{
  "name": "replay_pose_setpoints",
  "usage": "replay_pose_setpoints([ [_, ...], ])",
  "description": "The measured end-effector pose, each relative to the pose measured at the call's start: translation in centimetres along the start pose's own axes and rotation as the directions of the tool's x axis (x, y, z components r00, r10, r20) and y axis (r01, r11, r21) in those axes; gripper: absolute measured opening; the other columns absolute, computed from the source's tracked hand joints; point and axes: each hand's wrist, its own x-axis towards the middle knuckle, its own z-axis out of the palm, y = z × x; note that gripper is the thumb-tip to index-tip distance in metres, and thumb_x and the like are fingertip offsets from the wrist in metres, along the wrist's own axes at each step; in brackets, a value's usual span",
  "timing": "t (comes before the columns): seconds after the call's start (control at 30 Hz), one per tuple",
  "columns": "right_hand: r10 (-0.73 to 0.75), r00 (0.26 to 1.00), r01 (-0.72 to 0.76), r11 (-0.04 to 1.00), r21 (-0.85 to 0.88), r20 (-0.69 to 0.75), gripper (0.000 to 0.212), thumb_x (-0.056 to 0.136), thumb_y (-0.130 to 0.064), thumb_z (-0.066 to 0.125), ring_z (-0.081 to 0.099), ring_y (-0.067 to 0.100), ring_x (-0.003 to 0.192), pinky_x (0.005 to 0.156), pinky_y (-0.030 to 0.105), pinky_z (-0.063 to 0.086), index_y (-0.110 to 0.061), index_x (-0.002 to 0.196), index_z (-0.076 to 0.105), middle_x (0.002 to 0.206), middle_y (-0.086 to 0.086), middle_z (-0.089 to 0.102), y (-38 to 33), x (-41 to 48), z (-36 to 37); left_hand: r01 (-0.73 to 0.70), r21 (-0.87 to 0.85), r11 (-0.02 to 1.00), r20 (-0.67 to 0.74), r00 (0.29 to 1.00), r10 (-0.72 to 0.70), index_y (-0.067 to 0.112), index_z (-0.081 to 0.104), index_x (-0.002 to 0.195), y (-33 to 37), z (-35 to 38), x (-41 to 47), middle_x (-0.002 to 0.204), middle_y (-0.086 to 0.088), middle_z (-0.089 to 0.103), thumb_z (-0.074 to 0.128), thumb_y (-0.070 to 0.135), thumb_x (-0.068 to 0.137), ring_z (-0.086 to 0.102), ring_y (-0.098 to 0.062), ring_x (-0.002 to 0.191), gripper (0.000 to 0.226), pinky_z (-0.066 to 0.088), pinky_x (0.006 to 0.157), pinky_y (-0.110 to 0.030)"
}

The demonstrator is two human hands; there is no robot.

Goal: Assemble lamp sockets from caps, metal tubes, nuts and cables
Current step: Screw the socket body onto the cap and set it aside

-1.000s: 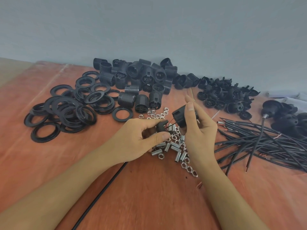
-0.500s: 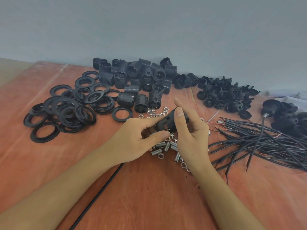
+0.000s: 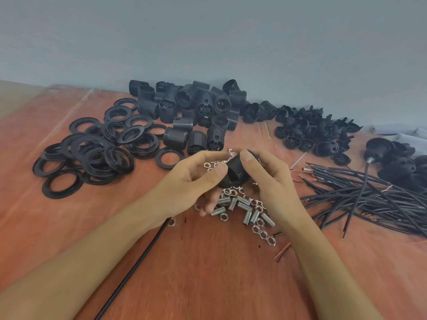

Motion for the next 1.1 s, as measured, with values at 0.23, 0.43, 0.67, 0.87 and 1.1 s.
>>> replay_pose_setpoints([
  [0.23, 0.069, 0.997, -0.070, 0.993, -0.096, -0.019, 0.028, 0.104, -0.036, 0.042, 0.050, -0.005, 0.051, 0.050, 0.007, 0.038, -0.024, 0.080, 0.049, 0.057, -0.023, 0.053, 0.7, -0.3, 0.9, -0.078, 0.045, 0.996, -0.046, 0.996, 0.080, 0.016, 0.063, 0.105, -0.6, 0.2, 0.1, 0.059, -0.005, 0.066, 0.061, 0.030, 0.085, 0.061, -0.016, 0.045, 0.024, 0.047, 0.042, -0.021],
  [0.43, 0.032, 0.995, -0.052, 0.973, -0.226, -0.094, 0.034, 0.103, -0.040, 0.039, 0.044, -0.002, 0.058, 0.059, 0.012, 0.038, -0.022, 0.076, 0.047, 0.064, -0.019, 0.049, 1.1, -0.2, 1.5, -0.094, 0.119, 0.988, -0.073, 0.992, 0.103, 0.012, 0.059, 0.103, -0.9, 0.3, 0.0, 0.058, -0.007, 0.068, 0.064, 0.031, 0.083, 0.063, -0.018, 0.044, 0.028, 0.049, 0.041, -0.024],
  [0.67, -0.044, 0.990, 0.002, 0.952, -0.305, -0.132, 0.033, 0.104, -0.038, 0.039, 0.043, -0.003, 0.057, 0.059, 0.010, 0.038, -0.030, 0.072, 0.041, 0.059, -0.025, 0.047, 1.2, -0.4, 1.6, -0.092, 0.140, 0.986, -0.111, 0.988, 0.108, 0.014, 0.059, 0.101, -1.4, 0.7, 0.2, 0.058, -0.008, 0.067, 0.065, 0.036, 0.081, 0.064, -0.019, 0.045, 0.031, 0.050, 0.043, -0.023],
  [0.87, -0.057, 0.993, 0.021, 0.944, -0.329, -0.101, 0.028, 0.100, -0.051, 0.037, 0.058, 0.006, 0.070, 0.068, 0.034, 0.051, -0.031, 0.083, 0.048, 0.073, -0.017, 0.059, 1.2, -0.7, 1.9, -0.126, 0.174, 0.977, -0.152, 0.976, 0.153, 0.009, 0.058, 0.101, -1.5, 0.9, 0.2, 0.057, -0.008, 0.066, 0.064, 0.036, 0.081, 0.063, -0.019, 0.045, 0.034, 0.048, 0.042, -0.022],
  [1.1, 0.025, 0.973, -0.029, 1.000, -0.012, -0.231, 0.033, 0.103, -0.039, 0.027, 0.051, 0.010, 0.059, 0.064, 0.025, 0.050, -0.024, 0.107, 0.056, 0.066, -0.002, 0.057, -0.4, 1.4, 0.5, -0.149, -0.009, 0.989, -0.190, 0.971, 0.144, 0.009, 0.059, 0.101, -0.7, 0.1, 0.5, 0.069, -0.005, 0.065, 0.053, 0.038, 0.090, 0.060, -0.020, 0.050, 0.031, 0.046, 0.041, -0.026],
])
